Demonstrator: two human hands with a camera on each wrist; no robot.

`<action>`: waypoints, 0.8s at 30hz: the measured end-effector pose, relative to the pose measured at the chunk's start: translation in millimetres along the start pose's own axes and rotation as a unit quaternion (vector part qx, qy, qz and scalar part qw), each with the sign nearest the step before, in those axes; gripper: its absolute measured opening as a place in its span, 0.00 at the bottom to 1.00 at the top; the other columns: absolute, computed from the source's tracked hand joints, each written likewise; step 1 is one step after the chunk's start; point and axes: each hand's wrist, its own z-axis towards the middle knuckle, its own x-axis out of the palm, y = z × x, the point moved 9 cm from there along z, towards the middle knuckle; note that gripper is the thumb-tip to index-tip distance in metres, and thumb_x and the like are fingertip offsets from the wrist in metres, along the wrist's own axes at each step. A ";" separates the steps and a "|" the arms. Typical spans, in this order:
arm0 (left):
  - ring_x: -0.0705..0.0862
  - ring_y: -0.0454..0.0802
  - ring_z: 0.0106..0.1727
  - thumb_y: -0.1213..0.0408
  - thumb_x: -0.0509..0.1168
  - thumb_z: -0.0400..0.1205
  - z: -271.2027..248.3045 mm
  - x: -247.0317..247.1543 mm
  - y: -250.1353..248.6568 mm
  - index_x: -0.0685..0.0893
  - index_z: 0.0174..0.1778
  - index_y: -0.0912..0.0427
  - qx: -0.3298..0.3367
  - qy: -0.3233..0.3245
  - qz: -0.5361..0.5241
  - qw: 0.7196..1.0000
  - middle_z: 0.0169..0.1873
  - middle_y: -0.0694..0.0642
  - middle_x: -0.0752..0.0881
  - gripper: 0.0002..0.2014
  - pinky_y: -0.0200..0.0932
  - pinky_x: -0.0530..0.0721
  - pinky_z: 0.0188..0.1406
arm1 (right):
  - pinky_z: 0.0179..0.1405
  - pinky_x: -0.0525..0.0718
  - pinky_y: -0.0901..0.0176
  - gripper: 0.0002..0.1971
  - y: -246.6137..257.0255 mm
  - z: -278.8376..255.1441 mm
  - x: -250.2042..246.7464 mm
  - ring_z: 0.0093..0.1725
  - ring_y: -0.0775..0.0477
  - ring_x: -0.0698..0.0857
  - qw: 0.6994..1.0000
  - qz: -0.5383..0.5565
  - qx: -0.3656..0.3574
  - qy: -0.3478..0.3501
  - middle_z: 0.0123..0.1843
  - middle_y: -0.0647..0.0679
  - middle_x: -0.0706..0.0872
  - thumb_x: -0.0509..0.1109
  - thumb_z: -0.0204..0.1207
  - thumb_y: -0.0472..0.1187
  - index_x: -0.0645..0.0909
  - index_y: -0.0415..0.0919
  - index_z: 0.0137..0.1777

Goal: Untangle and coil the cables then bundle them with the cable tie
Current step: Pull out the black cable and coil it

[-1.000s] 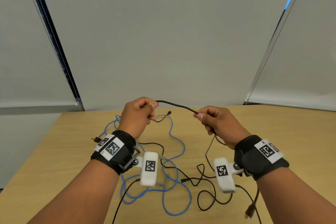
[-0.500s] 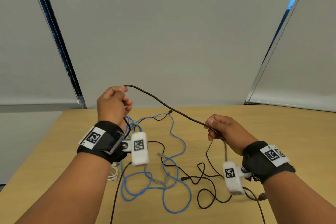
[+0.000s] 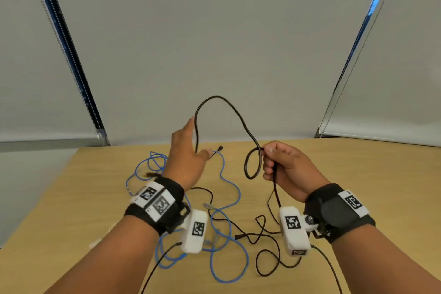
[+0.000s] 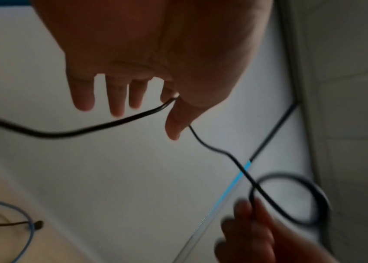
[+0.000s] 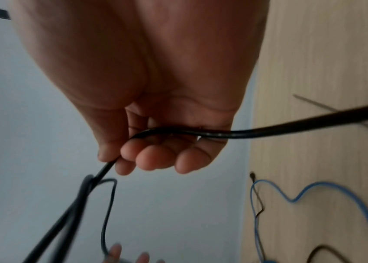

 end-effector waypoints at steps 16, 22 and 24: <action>0.92 0.50 0.42 0.70 0.69 0.81 -22.6 24.5 -49.9 0.71 0.78 0.41 0.116 0.033 -0.146 0.982 0.54 0.47 0.85 0.31 0.63 0.90 0.51 | 0.51 0.79 0.54 0.12 15.7 4.3 44.8 0.49 0.61 0.87 0.972 -0.234 0.003 0.018 0.52 0.59 0.93 0.73 0.80 0.53 0.90 0.45 0.52; 0.90 0.49 0.50 0.76 0.62 0.84 -31.2 25.3 -50.4 0.77 0.70 0.31 0.142 -0.053 -0.157 0.976 0.64 0.50 0.76 0.31 0.52 0.90 0.51 | 0.27 0.82 0.56 0.07 1.3 3.5 55.2 0.24 0.51 0.80 0.995 -0.082 0.046 -0.028 0.35 0.44 0.84 0.66 0.87 0.42 0.82 0.40 0.53; 0.87 0.40 0.54 0.82 0.58 0.82 -37.4 26.3 -54.3 0.88 0.55 0.43 0.182 -0.054 -0.117 0.975 0.68 0.51 0.74 0.26 0.37 0.87 0.51 | 0.25 0.84 0.57 0.06 -4.7 1.8 62.8 0.24 0.49 0.82 0.997 0.020 0.073 -0.016 0.37 0.41 0.85 0.63 0.88 0.40 0.80 0.40 0.56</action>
